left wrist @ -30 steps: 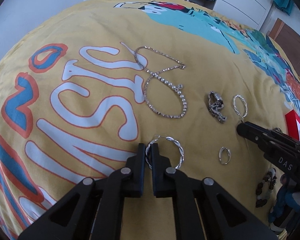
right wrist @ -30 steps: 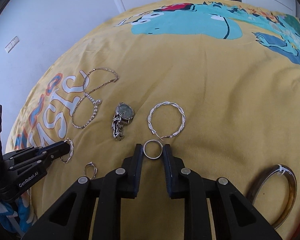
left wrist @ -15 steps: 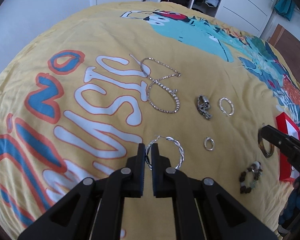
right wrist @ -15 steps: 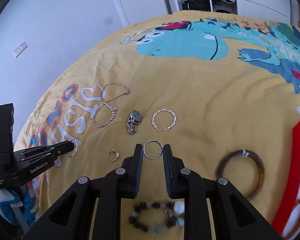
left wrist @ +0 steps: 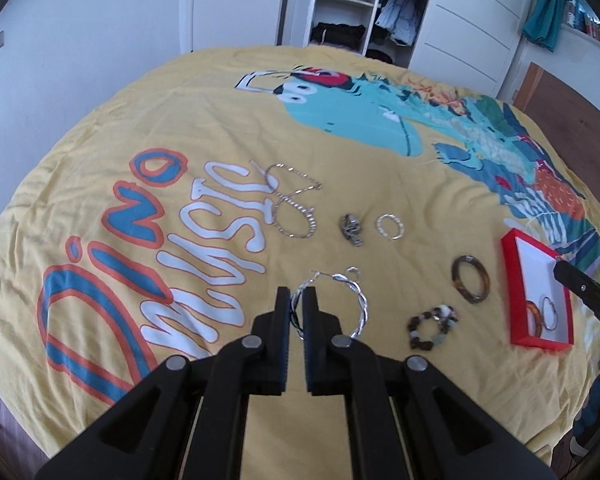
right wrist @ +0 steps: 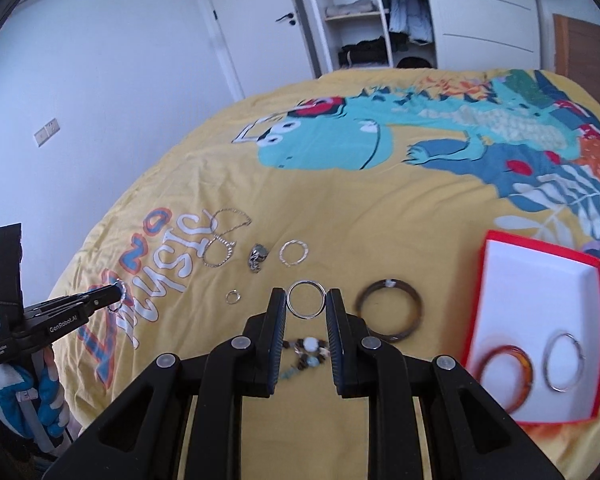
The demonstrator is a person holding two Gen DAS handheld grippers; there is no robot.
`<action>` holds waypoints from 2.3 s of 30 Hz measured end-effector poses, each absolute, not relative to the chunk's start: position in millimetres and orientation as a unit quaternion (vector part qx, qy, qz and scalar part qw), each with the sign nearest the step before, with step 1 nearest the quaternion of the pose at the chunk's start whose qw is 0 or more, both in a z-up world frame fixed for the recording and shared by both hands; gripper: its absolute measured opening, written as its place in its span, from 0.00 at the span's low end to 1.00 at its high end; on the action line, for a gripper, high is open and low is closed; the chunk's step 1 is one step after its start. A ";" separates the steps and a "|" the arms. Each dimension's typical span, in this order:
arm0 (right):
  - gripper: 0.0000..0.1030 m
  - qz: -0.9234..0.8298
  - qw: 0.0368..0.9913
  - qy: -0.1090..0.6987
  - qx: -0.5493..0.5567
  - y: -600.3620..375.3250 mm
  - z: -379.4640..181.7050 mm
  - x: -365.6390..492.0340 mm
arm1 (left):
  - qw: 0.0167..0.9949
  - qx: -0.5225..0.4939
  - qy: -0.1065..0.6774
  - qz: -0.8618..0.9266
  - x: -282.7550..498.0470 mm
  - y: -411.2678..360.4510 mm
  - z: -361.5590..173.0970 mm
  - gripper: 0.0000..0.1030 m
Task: Organize jewelry
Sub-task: 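Carry the hoop and ring into the red box and open both tools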
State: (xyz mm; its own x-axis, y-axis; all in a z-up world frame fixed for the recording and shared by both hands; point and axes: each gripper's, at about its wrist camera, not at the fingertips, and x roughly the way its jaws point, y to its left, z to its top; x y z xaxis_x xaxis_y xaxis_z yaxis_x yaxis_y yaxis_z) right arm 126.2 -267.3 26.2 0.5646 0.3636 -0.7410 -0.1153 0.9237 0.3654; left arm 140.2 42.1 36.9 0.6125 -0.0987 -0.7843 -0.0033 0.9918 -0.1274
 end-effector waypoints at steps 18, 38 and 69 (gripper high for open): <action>0.20 -0.003 0.881 0.444 0.162 -448.3 22.7 56.3 | 0.879 -0.020 0.450 -0.159 132.8 -136.2 52.2 0.05; 0.20 0.026 0.851 0.509 0.126 -503.6 -86.5 148.6 | 0.835 0.057 0.489 -0.246 216.1 -332.3 -17.8 0.05; 0.26 0.035 0.838 0.541 0.063 -511.4 -110.3 166.0 | 0.812 0.065 0.522 -0.251 230.0 -357.6 -54.1 0.24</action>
